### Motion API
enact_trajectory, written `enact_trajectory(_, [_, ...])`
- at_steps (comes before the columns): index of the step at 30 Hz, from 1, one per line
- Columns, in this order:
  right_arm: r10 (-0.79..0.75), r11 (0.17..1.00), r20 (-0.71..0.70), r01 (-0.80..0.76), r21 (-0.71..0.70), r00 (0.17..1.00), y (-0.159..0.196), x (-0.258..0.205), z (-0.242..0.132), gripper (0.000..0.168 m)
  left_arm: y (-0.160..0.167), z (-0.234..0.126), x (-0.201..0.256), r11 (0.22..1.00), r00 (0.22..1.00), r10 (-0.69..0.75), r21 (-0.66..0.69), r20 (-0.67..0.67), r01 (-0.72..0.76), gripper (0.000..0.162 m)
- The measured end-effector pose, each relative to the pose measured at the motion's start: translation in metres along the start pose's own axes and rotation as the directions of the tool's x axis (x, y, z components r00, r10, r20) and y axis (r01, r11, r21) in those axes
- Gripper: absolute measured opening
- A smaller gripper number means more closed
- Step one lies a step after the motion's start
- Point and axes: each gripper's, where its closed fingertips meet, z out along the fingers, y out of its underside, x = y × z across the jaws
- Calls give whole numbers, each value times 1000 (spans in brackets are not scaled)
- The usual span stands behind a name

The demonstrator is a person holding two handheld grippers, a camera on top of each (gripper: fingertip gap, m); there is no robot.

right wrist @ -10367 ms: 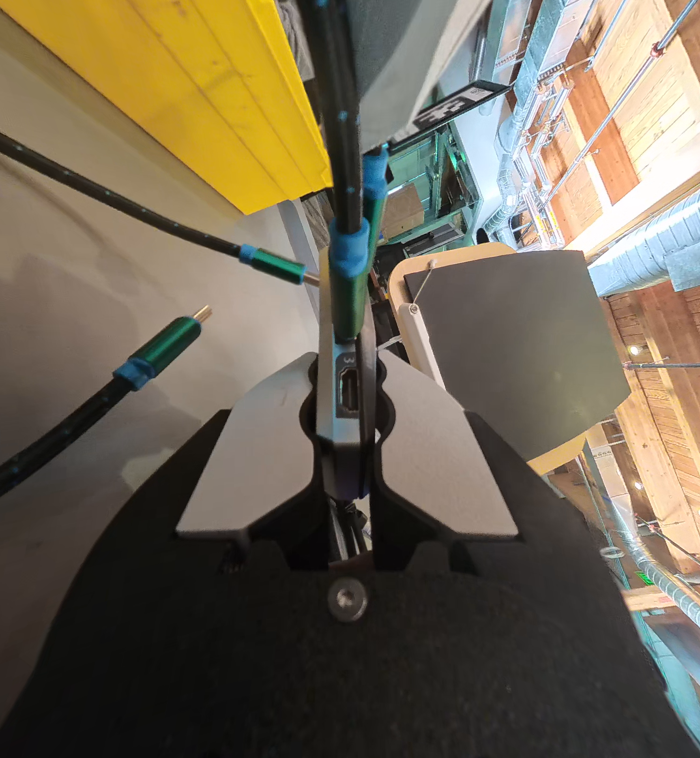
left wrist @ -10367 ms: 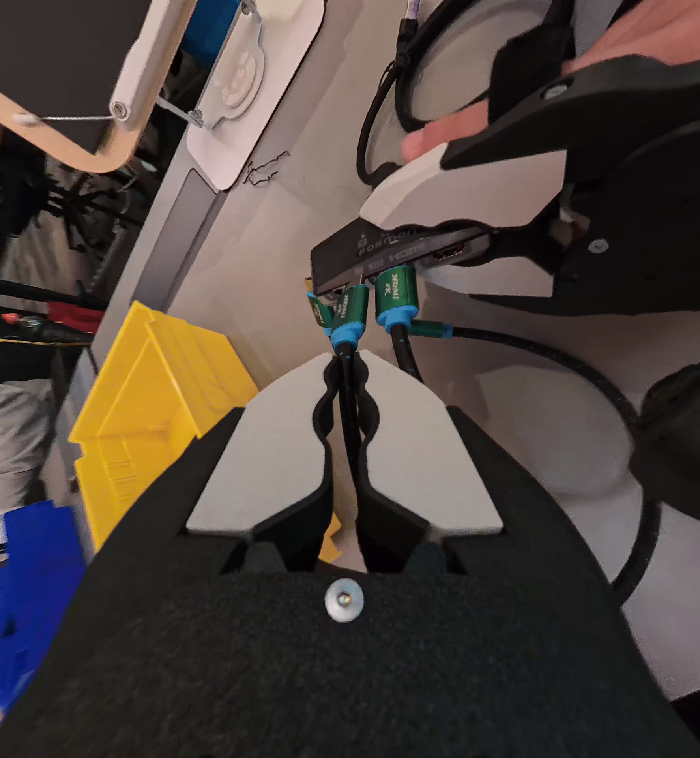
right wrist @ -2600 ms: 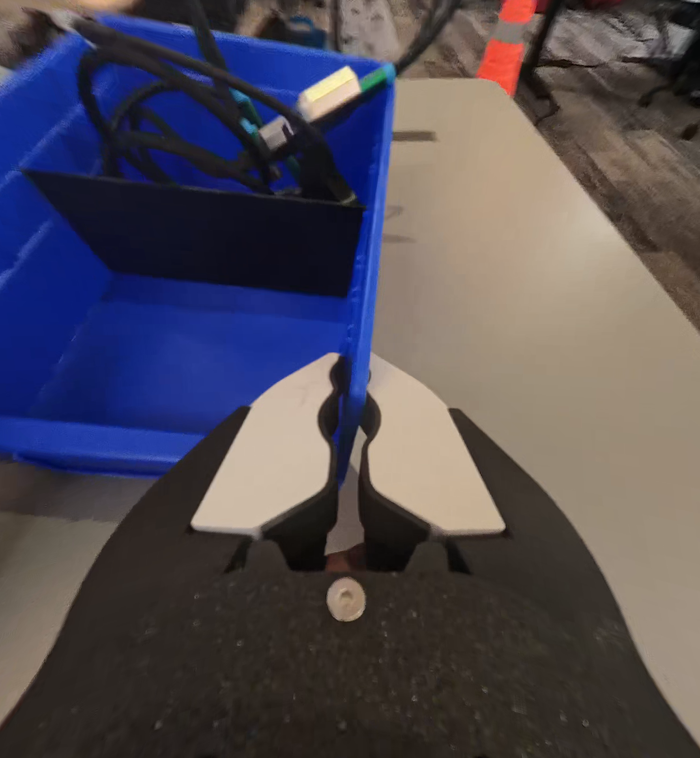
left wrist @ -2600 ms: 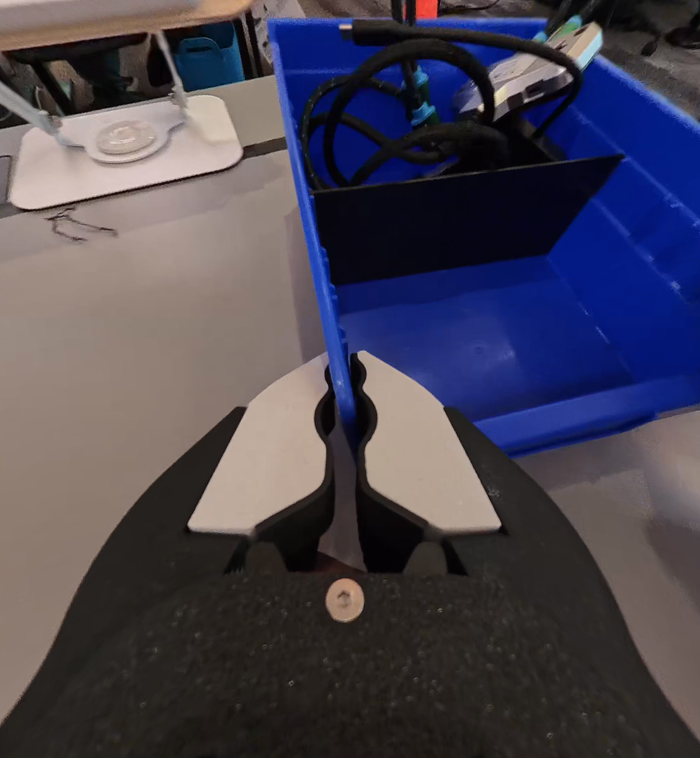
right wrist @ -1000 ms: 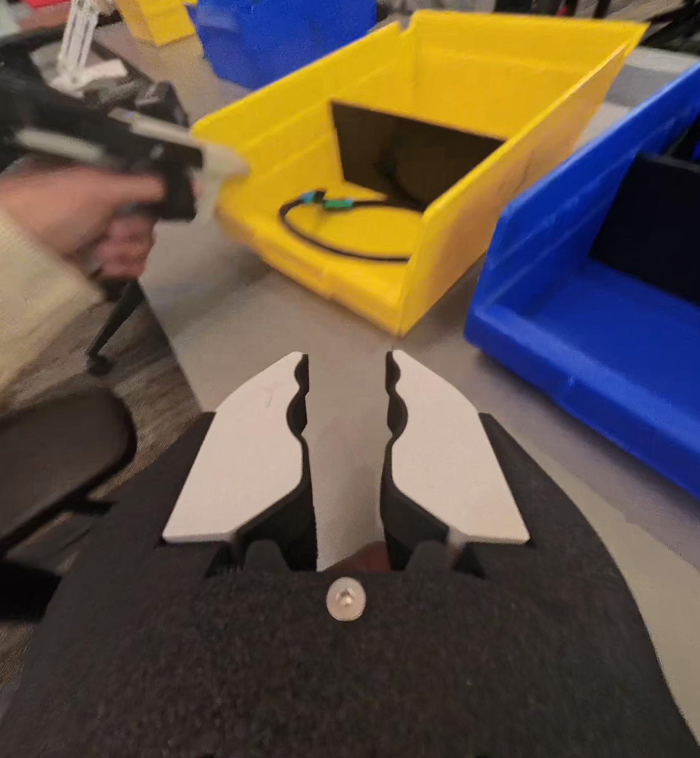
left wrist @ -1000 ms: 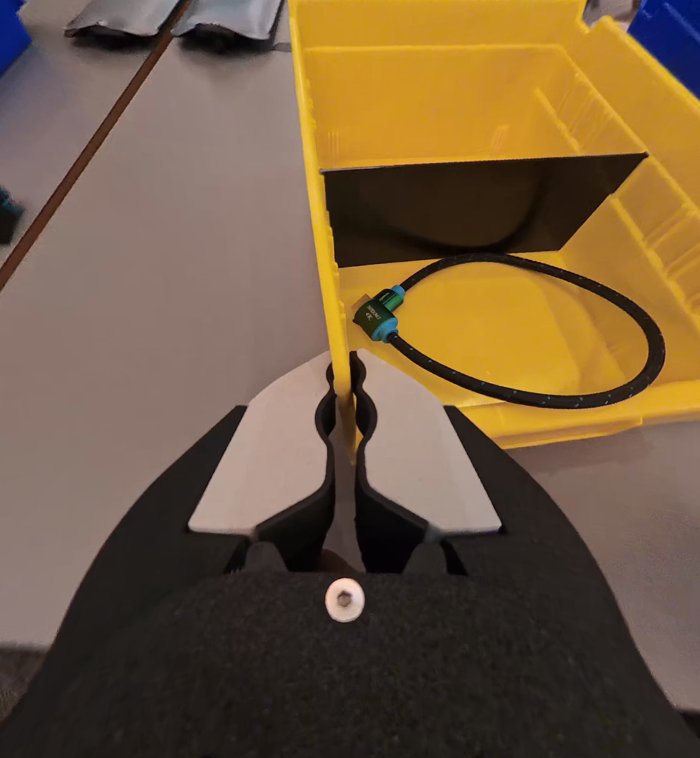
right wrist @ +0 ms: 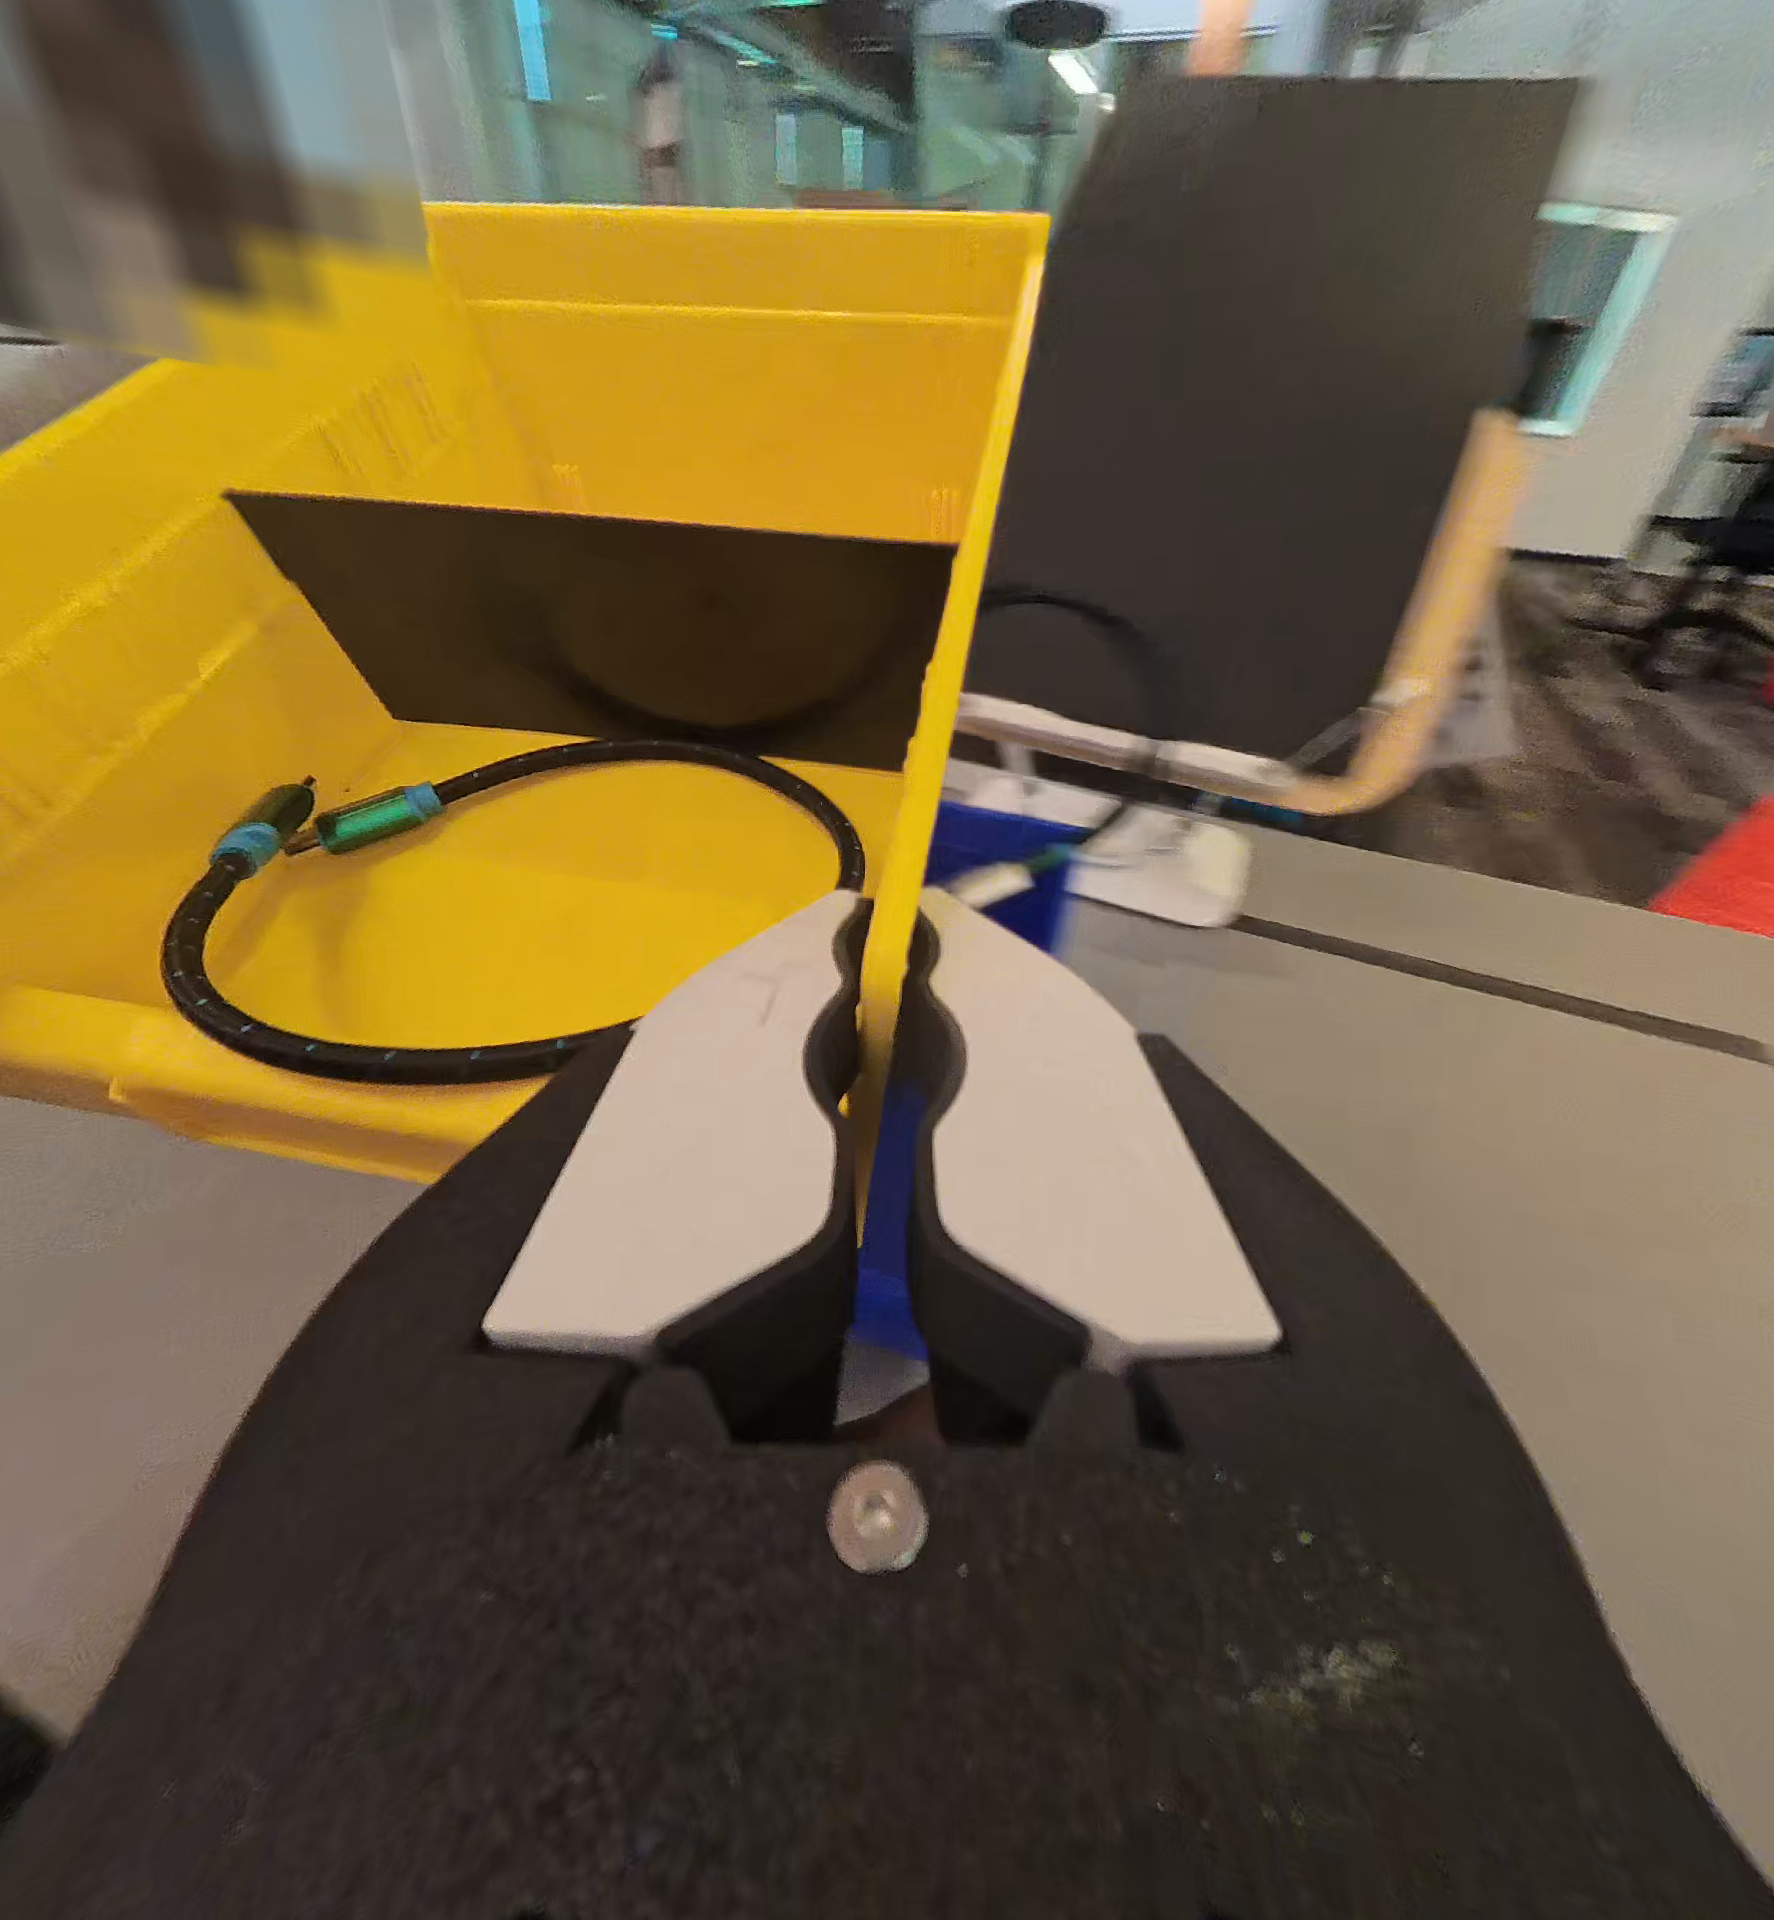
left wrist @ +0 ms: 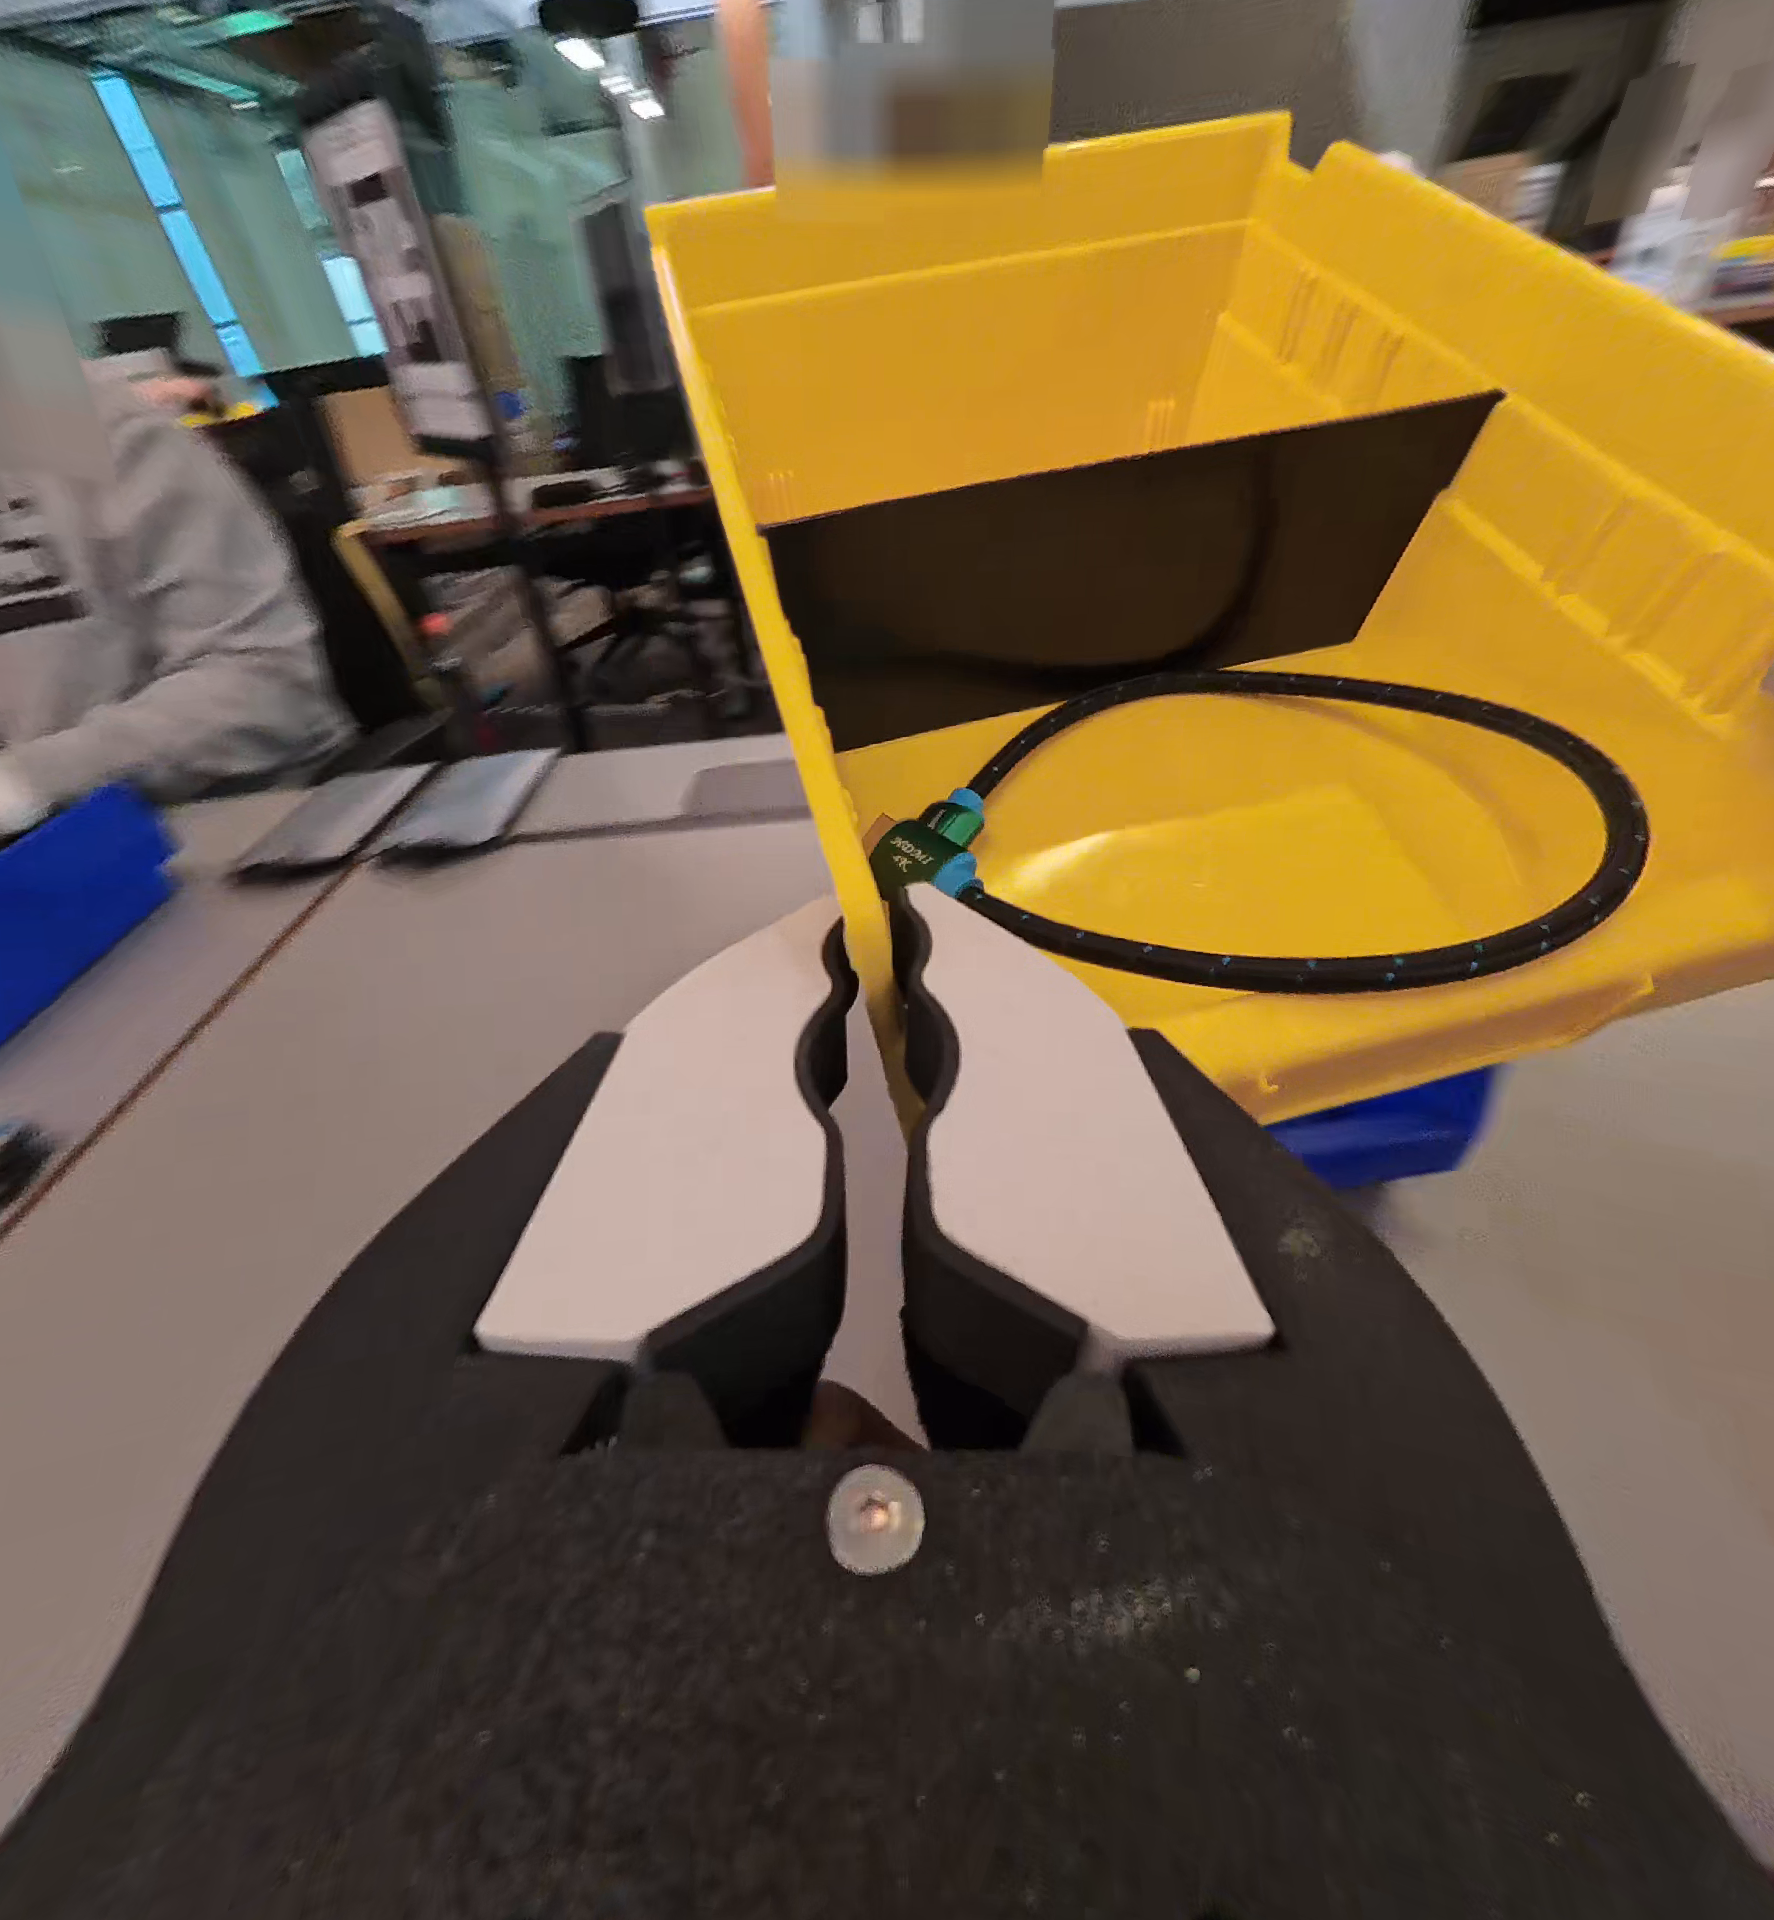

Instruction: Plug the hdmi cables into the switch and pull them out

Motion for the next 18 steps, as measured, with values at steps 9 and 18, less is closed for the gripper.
enact_trajectory(9, [68,971,-386,-149,-185,920,82,281,-63,4,15,118,281,991,926,100,-50,-365,-127,5])
enact_trajectory(18, [93,897,-287,-205,-392,953,184,383,-60,5,104,143,386,963,885,12,-232,-466,-135,11])
